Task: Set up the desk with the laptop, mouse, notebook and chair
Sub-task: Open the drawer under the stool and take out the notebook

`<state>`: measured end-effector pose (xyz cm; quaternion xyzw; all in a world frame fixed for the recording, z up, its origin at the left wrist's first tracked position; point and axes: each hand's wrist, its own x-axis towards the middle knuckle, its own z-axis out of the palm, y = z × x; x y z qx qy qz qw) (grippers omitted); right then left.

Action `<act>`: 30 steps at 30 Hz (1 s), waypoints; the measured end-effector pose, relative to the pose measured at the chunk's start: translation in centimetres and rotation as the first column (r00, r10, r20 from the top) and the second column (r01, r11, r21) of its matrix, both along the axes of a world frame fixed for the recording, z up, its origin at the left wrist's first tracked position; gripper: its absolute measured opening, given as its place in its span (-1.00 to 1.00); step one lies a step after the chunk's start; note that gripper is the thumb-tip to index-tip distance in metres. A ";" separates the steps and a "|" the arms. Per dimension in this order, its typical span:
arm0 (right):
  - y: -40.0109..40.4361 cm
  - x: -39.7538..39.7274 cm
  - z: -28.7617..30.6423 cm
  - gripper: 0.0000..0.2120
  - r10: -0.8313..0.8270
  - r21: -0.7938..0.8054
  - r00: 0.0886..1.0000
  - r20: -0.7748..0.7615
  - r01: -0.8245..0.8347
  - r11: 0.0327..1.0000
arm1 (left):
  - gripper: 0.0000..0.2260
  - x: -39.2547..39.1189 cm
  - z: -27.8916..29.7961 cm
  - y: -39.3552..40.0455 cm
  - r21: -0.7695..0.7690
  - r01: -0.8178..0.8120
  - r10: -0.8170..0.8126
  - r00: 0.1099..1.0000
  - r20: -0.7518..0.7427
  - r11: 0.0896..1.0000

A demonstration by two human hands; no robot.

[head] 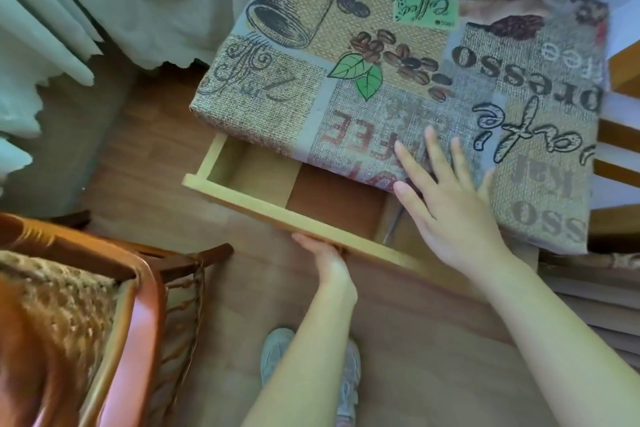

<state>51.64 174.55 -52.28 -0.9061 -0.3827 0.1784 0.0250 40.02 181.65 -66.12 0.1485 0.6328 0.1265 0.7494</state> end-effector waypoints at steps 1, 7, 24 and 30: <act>0.0 -0.2 0.2 -0.50 -0.006 0.003 1.000 -0.013 0.006 1.000 | -0.11 -1.1 0.9 -0.5 -0.004 -0.110 0.109 0.992 -0.060 0.994; -1.2 -3.0 0.6 -0.46 -0.011 0.001 1.000 -0.002 0.011 1.000 | -0.58 -4.8 8.9 1.3 0.816 0.441 0.220 0.813 -0.540 0.374; -4.2 -6.7 -0.9 -0.44 -0.041 0.035 0.987 0.155 0.036 0.999 | -0.66 -5.6 6.5 0.3 0.271 0.741 -0.033 0.318 -0.947 -0.614; -6.2 -9.4 -2.5 -0.37 -0.123 0.038 0.986 0.109 0.120 0.992 | -0.75 -8.5 5.2 -0.8 0.170 0.720 -0.084 0.154 -0.985 -0.673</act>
